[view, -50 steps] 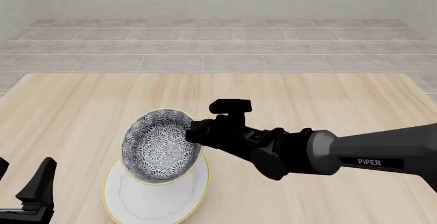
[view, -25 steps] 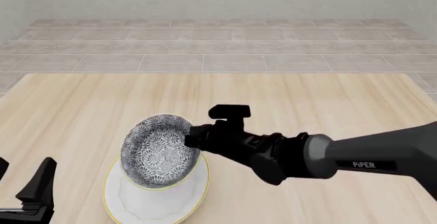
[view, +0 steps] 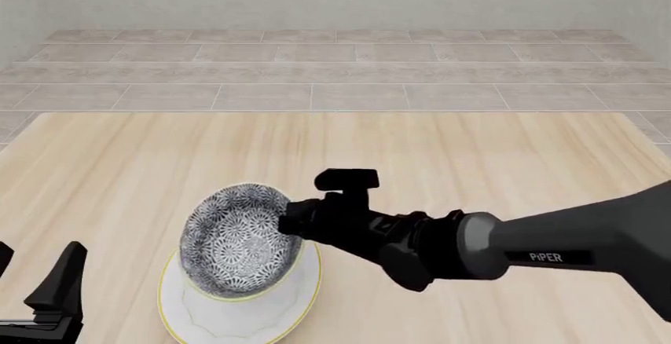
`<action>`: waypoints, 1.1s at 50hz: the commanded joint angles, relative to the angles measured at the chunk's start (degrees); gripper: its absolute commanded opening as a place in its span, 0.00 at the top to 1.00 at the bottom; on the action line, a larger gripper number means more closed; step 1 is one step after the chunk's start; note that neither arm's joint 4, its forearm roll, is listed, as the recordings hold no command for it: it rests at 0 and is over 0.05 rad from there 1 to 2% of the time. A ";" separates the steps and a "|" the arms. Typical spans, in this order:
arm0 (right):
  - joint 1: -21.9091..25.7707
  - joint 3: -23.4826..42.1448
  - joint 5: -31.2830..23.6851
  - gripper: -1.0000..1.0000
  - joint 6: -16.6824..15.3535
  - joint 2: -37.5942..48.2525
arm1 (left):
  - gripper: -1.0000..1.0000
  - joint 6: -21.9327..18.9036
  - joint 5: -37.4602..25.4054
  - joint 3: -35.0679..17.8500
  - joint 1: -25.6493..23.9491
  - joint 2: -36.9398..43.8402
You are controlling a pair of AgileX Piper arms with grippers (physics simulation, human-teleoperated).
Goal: Put the bowl on the plate.
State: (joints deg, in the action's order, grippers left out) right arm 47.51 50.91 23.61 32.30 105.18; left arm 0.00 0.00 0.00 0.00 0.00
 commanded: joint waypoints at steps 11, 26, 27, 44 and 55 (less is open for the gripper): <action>0.51 0.01 1.18 1.00 0.99 1.10 | 0.00 0.00 0.00 0.00 0.00 0.00; 1.07 -0.17 2.13 1.00 1.70 2.25 | 0.00 0.00 0.00 0.00 0.00 0.00; 1.00 -0.09 2.07 1.00 1.80 2.36 | 0.00 0.00 0.00 0.00 0.00 0.00; 1.40 0.07 2.71 1.00 2.47 3.55 | 0.00 0.00 0.00 0.00 0.00 0.00; 1.48 -0.34 3.55 1.00 2.91 4.16 | 0.00 0.00 0.00 0.00 0.00 0.00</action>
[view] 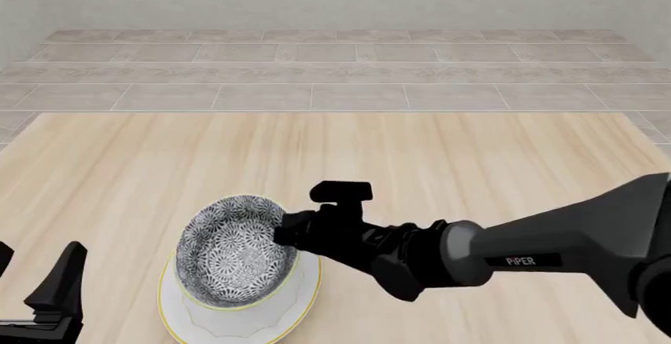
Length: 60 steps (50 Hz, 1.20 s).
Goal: Put the bowl on the plate.
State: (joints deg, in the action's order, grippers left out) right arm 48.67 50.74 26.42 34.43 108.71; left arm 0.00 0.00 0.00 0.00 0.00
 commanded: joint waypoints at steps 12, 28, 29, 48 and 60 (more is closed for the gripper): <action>0.47 -0.29 1.05 1.00 0.79 1.04 | 0.00 0.00 0.00 0.00 0.00 0.00; 0.23 -0.18 0.40 1.00 0.05 0.57 | 0.00 0.00 0.00 0.00 0.00 0.00; 0.30 -0.23 0.47 1.00 0.15 0.58 | 0.00 0.00 0.00 0.00 0.00 0.00; -0.72 0.12 -0.69 1.00 -1.14 -0.09 | 0.00 0.00 0.00 0.00 0.00 0.00; 0.02 0.31 -0.65 0.00 -1.70 -0.15 | 0.00 0.00 0.00 0.00 0.00 0.00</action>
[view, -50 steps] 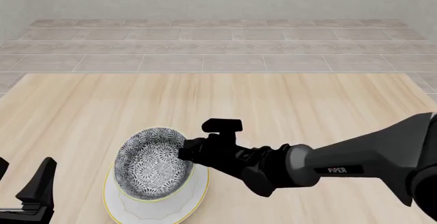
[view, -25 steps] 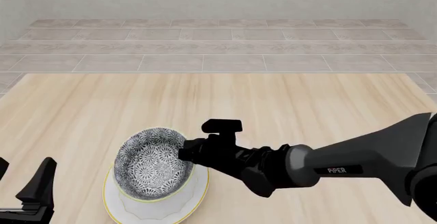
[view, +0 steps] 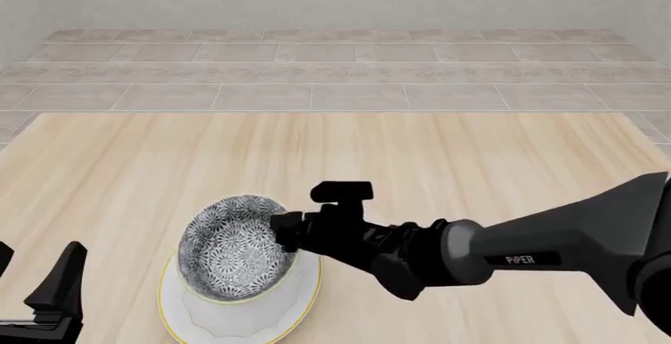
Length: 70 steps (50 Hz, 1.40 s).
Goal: Put the bowl on the plate.
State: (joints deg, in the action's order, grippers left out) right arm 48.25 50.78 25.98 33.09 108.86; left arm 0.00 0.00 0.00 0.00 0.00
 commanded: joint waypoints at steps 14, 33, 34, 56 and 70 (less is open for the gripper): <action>0.25 0.46 -0.29 0.00 -0.73 -0.57 | 0.00 0.00 0.00 0.00 0.00 0.00; 0.40 -0.16 -0.49 0.00 -0.91 -2.28 | 0.00 0.00 0.00 0.00 0.00 0.00; 0.40 -0.20 -0.65 0.00 -0.98 -2.63 | 0.00 0.00 0.00 0.00 0.00 0.00; -0.60 -3.39 -4.78 0.00 -4.75 -15.18 | 0.00 0.00 0.00 0.00 0.00 0.00; -2.41 -7.55 -7.99 0.00 -8.34 -26.96 | 0.00 0.00 0.00 0.00 0.00 0.00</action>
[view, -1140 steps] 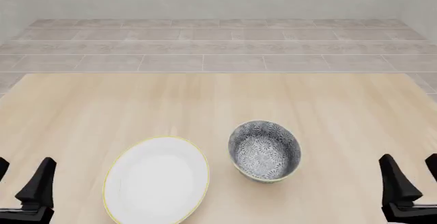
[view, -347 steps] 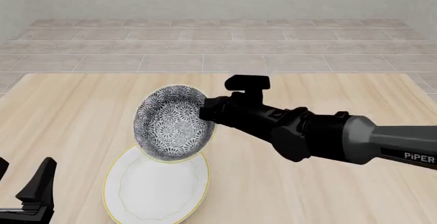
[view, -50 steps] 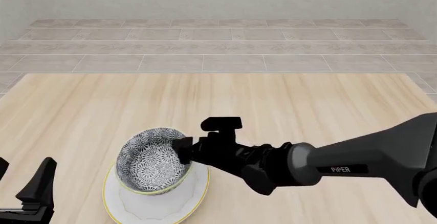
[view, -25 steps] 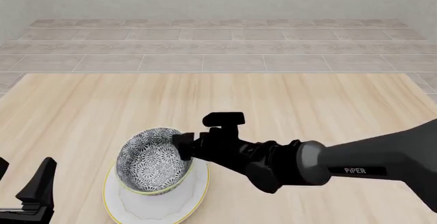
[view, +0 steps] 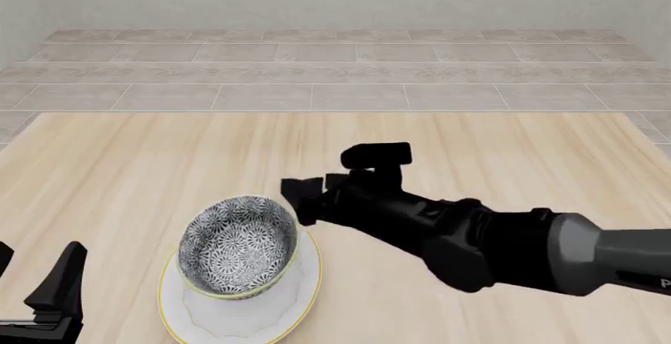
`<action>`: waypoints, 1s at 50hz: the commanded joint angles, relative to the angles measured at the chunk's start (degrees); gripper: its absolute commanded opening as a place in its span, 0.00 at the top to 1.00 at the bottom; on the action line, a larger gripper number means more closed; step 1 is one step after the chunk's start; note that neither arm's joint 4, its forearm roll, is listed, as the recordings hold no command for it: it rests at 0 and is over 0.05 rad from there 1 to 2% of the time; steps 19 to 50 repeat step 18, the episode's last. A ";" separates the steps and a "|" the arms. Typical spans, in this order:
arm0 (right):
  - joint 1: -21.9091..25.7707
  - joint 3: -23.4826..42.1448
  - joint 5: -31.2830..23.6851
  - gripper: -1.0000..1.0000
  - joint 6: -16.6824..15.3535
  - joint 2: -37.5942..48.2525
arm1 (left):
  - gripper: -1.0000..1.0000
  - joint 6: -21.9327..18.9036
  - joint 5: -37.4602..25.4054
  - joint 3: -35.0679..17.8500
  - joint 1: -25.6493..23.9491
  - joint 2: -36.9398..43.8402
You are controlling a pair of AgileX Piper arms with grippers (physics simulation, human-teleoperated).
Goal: Put the bowl on the plate.
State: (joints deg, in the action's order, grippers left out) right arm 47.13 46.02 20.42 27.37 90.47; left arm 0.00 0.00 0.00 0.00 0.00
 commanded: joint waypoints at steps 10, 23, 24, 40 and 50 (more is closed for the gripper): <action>-3.41 -4.26 -7.52 0.00 -6.19 -20.57 | 0.00 0.00 0.00 0.00 0.00 0.00; -5.53 -4.40 -11.81 0.00 -8.24 -28.09 | 0.00 0.00 0.00 0.00 0.00 0.00; -5.53 -4.40 -11.81 0.00 -8.24 -28.09 | 0.00 0.00 0.00 0.00 0.00 0.00; -5.53 -4.40 -11.81 0.00 -8.24 -28.09 | 0.00 0.00 0.00 0.00 0.00 0.00; -5.53 -4.40 -11.81 0.00 -8.24 -28.09 | 0.00 0.00 0.00 0.00 0.00 0.00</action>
